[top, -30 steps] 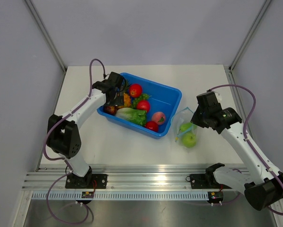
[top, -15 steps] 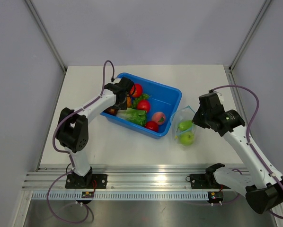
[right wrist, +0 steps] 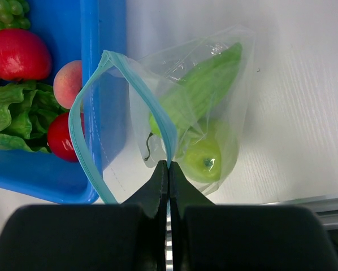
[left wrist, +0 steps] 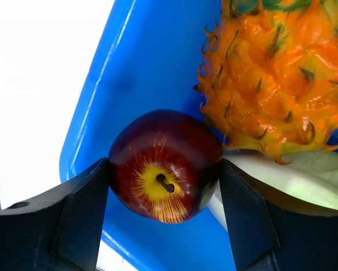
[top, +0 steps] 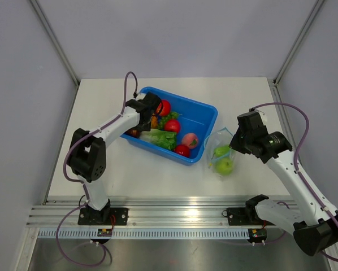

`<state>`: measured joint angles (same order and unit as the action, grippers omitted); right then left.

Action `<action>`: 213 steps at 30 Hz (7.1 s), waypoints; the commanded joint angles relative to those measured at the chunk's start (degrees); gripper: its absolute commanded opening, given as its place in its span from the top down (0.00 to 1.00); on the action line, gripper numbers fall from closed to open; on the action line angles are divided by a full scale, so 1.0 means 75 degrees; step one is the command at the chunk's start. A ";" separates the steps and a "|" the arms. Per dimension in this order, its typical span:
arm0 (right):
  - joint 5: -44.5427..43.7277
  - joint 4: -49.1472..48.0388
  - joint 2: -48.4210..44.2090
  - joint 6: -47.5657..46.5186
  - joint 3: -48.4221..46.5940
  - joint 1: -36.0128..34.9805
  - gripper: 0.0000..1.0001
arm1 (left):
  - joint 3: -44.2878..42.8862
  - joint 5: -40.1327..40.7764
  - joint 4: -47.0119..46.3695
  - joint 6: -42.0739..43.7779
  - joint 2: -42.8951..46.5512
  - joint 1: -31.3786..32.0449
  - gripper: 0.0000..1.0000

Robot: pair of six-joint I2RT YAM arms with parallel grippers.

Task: Place the food in the zip-top bag and seal the zipper
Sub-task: Pick up the fake vegetable from the bin, then place the fake vegetable in the zipper food storage bag, then adjust the zipper food storage bag at the center of the board.

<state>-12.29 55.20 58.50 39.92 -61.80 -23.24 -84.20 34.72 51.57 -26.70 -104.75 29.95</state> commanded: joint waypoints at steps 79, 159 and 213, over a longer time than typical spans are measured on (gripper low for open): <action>0.1370 -0.1231 -0.1015 0.0841 0.0529 -0.0029 1.00 | -0.3081 -0.7207 -0.2118 -0.0413 -0.0880 0.3072 0.63; 0.1963 -0.0070 0.0029 -0.0847 -0.0151 0.0908 1.00 | -0.3268 -0.7443 -0.1943 -0.0775 -0.0808 0.3049 1.00; 0.2190 -0.0340 -0.1426 -0.1468 0.0974 0.1248 0.40 | -0.5296 -0.6399 -0.1579 -0.1538 -0.3037 0.2615 1.00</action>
<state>3.14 55.24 46.92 27.88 -54.68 -13.52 -121.16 -12.84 42.26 -37.63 -126.63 49.60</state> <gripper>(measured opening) 0.608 0.005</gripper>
